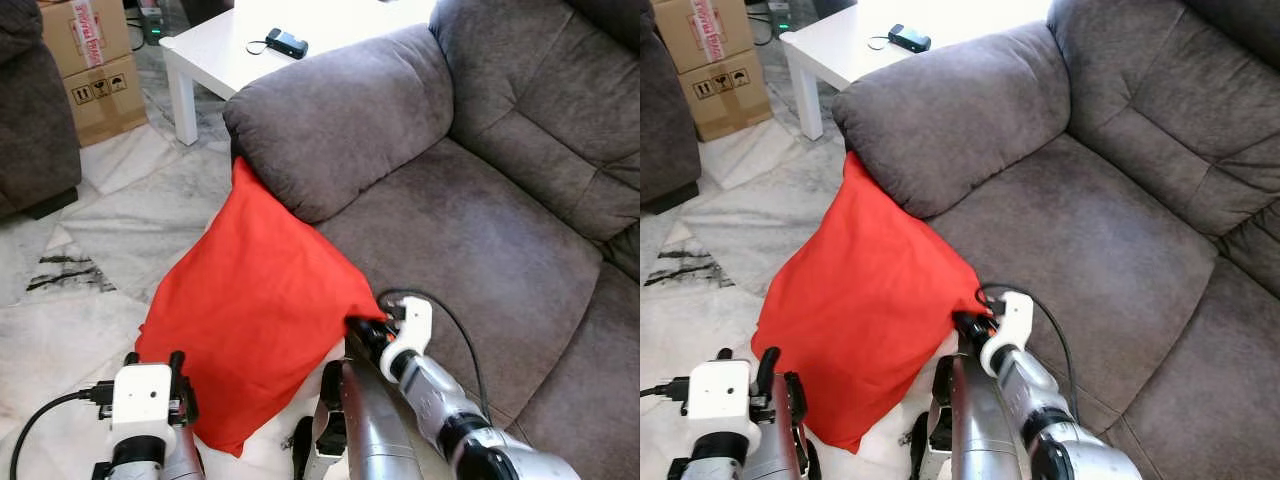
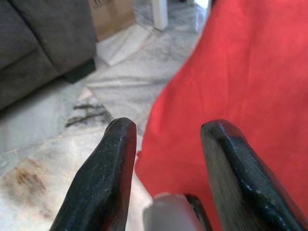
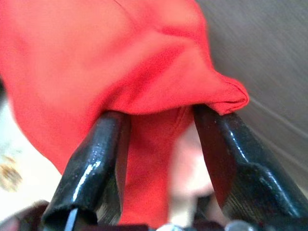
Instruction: Move the pillow to the sofa from floor
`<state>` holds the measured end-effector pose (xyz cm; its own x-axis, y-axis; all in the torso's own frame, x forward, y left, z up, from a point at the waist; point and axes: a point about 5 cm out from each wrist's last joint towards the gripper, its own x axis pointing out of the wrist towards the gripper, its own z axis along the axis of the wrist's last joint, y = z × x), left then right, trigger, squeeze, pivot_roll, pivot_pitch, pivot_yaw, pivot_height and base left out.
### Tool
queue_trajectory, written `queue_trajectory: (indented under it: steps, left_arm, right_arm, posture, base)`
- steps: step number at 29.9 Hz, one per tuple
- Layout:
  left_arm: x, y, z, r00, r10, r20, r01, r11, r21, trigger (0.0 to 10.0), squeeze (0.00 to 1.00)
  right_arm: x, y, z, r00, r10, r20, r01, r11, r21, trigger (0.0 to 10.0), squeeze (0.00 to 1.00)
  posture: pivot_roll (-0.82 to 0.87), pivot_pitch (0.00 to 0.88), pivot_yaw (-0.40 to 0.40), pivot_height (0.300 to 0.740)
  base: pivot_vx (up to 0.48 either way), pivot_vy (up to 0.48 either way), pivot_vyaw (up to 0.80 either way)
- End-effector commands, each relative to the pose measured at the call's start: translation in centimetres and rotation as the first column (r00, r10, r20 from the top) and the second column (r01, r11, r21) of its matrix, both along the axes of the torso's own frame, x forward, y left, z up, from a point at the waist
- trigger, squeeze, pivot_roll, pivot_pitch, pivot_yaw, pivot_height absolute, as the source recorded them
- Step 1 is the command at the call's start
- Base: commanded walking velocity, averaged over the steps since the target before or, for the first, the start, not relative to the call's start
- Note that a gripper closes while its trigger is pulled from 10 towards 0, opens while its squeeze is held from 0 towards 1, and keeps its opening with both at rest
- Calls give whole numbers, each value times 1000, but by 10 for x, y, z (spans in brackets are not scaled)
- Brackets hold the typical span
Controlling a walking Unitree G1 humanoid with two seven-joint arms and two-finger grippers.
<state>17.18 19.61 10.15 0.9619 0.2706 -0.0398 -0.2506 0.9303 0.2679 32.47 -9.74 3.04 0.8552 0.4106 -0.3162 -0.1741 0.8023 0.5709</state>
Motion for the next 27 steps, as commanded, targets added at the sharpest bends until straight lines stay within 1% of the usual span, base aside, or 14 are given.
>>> queue_trajectory:
  steps: [1,4,10,12,14,17,19,20,21,22,23,26,27]
  left_arm:
    - [-4,1,-7,999,16,-29,-16,1000,-7,10000,0]
    - [-2,6,-7,999,29,-23,-29,1000,-1,10000,0]
    - [-3,15,-6,999,47,-21,-47,999,8,10000,0]
    - [-3,17,-6,999,41,-24,-41,999,13,10000,0]
    - [-4,18,-8,999,35,-39,-34,999,18,10000,0]
    - [-5,20,-8,998,37,-42,-37,999,22,10000,0]
    - [-7,22,-7,998,42,-44,-40,999,28,10000,0]
    - [-11,24,-8,998,49,-50,-47,998,34,10000,0]
    - [-13,25,-8,997,56,-53,-54,998,34,10000,0]
    - [-17,26,-8,996,65,-60,-63,997,32,10000,0]
    - [-19,27,-8,996,66,-62,-64,997,32,10000,0]
    - [-20,27,-8,996,64,-67,-62,998,31,10000,0]
    - [-21,27,-8,996,59,-71,-56,998,32,10000,0]
  right_arm:
    - [-2,-7,-3,999,-42,-17,42,999,4,10000,0]
    - [1,-4,0,998,-62,-13,62,997,40,10000,0]
    - [-3,1,-3,999,-52,-14,52,998,27,10000,0]
    - [-2,-1,-3,998,-64,-11,65,997,36,10000,0]
    - [-4,-7,-5,995,-95,-20,95,995,20,10000,0]
    - [-4,-11,-7,993,-114,-28,114,993,12,10000,0]
    - [-5,-13,-8,992,-123,-38,123,992,-3,10000,0]
    - [-6,-16,-11,989,-139,-52,139,990,-15,10000,882]
    - [-7,-18,-12,988,-145,-59,144,989,-27,10000,1000]
    - [-7,-22,-13,985,-162,-61,160,986,-44,10000,1000]
    - [-7,-24,-13,984,-170,-61,167,985,-46,10000,1000]
    - [-7,-29,-13,978,-196,-66,193,980,-55,10000,1000]
    - [-6,-34,-13,971,-228,-68,224,973,-65,10000,1000]
  posture:
    - [281,199,-290,572]
    - [301,193,-289,572]
    - [308,168,-272,572]
    - [306,170,-260,572]
    - [303,171,-258,572]
    - [307,178,-258,572]
    - [319,201,-262,572]
    - [326,204,-259,572]
    - [327,200,-257,572]
    - [326,197,-251,572]
    - [326,197,-251,572]
    - [319,202,-250,572]
    - [314,205,-250,572]
  base:
    - [0,0,0]
    - [0,0,0]
    - [0,0,0]
    - [0,0,0]
    - [0,0,0]
    - [0,0,0]
    - [0,0,0]
    - [0,0,0]
    - [0,0,0]
    - [0,0,0]
    - [0,0,0]
    - [0,0,0]
    - [0,0,0]
